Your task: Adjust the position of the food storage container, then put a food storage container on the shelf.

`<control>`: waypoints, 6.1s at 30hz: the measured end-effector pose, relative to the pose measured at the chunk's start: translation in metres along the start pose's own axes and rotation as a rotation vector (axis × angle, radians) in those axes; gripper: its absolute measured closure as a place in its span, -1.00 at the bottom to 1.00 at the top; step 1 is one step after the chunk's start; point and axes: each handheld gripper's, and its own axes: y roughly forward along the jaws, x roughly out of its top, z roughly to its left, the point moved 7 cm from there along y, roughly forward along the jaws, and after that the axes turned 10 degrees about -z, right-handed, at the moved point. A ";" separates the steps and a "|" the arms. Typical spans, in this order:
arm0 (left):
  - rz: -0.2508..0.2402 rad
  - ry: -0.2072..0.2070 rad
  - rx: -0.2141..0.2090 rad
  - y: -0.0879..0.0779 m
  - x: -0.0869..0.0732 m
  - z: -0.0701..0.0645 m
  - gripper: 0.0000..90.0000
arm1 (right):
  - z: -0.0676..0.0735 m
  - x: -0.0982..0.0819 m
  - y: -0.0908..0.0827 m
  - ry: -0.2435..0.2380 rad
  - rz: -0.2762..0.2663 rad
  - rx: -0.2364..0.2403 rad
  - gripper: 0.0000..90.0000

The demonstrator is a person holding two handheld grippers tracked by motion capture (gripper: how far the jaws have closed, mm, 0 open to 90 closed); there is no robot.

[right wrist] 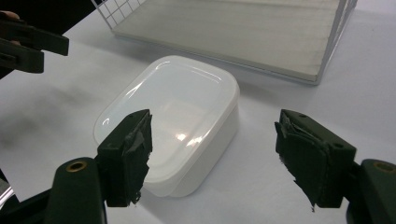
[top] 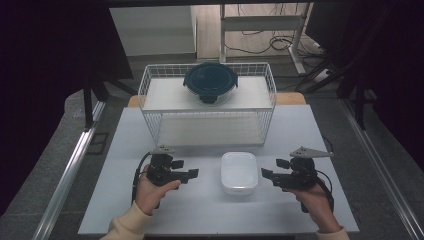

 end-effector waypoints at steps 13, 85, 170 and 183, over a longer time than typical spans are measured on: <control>0.000 -0.022 -0.016 0.004 0.003 -0.007 -0.54 | 0.001 0.002 0.000 0.004 0.008 0.012 -0.47; 0.111 -0.363 -0.317 0.091 -0.004 -0.024 0.33 | -0.010 -0.025 0.053 0.351 0.171 0.123 0.27; -0.104 -0.114 -0.350 -0.001 0.049 -0.070 0.82 | 0.040 0.038 -0.005 0.205 -0.046 0.200 0.72; -0.126 -0.098 -0.348 -0.016 0.056 -0.068 0.82 | 0.048 0.050 -0.003 0.177 -0.054 0.222 0.72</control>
